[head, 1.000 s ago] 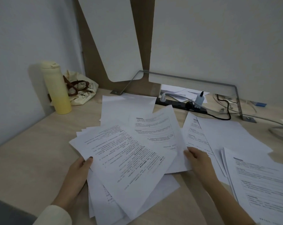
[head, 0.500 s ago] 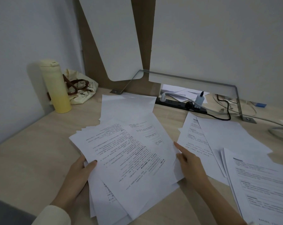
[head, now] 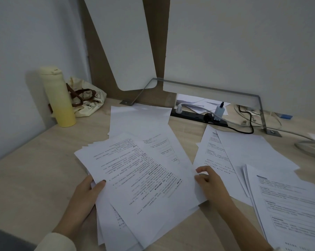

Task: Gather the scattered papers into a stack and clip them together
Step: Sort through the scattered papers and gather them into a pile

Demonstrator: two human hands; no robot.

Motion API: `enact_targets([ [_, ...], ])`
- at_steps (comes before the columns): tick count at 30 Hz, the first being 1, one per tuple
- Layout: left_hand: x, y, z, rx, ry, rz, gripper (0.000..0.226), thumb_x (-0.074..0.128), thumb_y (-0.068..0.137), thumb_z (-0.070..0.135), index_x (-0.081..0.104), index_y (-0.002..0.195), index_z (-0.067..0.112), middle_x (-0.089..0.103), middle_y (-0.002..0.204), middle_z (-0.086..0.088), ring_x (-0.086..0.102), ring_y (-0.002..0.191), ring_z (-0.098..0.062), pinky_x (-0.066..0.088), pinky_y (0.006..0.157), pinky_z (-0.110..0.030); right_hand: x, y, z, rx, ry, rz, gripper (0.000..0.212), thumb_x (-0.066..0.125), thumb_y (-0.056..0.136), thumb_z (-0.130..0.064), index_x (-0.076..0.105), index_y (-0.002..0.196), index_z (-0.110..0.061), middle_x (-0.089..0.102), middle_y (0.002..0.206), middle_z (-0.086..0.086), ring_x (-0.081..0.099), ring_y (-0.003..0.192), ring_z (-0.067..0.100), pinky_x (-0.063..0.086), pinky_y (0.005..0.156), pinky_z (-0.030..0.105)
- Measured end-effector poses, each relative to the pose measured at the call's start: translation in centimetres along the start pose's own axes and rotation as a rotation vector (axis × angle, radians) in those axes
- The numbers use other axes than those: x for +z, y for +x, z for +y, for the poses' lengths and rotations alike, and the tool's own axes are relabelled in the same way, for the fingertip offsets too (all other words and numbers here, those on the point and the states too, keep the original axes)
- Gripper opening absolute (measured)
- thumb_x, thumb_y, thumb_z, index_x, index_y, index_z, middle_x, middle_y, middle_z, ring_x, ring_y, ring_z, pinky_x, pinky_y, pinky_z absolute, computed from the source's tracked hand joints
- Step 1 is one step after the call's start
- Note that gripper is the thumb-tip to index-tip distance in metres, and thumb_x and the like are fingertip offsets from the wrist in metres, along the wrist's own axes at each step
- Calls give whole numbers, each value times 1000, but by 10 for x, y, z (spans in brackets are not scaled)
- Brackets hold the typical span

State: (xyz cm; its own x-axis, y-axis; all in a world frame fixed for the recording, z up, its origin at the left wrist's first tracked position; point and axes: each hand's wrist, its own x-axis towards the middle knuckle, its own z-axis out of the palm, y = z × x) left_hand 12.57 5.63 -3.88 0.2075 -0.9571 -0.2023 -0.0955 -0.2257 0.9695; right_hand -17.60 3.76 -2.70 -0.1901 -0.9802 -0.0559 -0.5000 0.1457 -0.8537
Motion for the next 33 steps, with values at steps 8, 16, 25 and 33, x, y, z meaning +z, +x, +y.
enact_targets([
  [8, -1, 1, -2, -16, -12, -10, 25, 52, 92, 10, 61, 113, 18, 67, 114, -2, 62, 103, -22, 49, 88, -40, 3, -15, -5, -777, -601, 268, 25, 39, 96, -26, 60, 88, -15, 66, 109, 5, 63, 89, 17, 50, 68, 15],
  [16, -1, 1, -3, -15, -37, -19, 24, 52, 92, 10, 62, 113, 16, 68, 111, -6, 64, 100, -26, 50, 85, -41, 13, -31, 2, -1069, -705, 123, 21, 37, 92, -8, 51, 106, -16, 71, 107, 2, 62, 96, 11, 45, 75, 20],
  [25, 0, -3, -1, -16, -61, -24, 25, 52, 92, 11, 62, 113, 19, 69, 111, -4, 64, 102, -27, 49, 92, -46, 22, -42, -7, -1240, -630, -4, 24, 51, 85, -7, 51, 108, -11, 72, 109, 5, 66, 98, 13, 53, 77, 20],
  [33, 1, -5, 0, -1, -65, -35, 27, 51, 92, 11, 59, 118, 17, 67, 110, -1, 63, 99, -21, 50, 78, -32, 20, -36, -5, -1097, -566, 24, 22, 49, 87, -14, 52, 109, -15, 73, 105, -1, 66, 92, 7, 49, 74, 15],
])
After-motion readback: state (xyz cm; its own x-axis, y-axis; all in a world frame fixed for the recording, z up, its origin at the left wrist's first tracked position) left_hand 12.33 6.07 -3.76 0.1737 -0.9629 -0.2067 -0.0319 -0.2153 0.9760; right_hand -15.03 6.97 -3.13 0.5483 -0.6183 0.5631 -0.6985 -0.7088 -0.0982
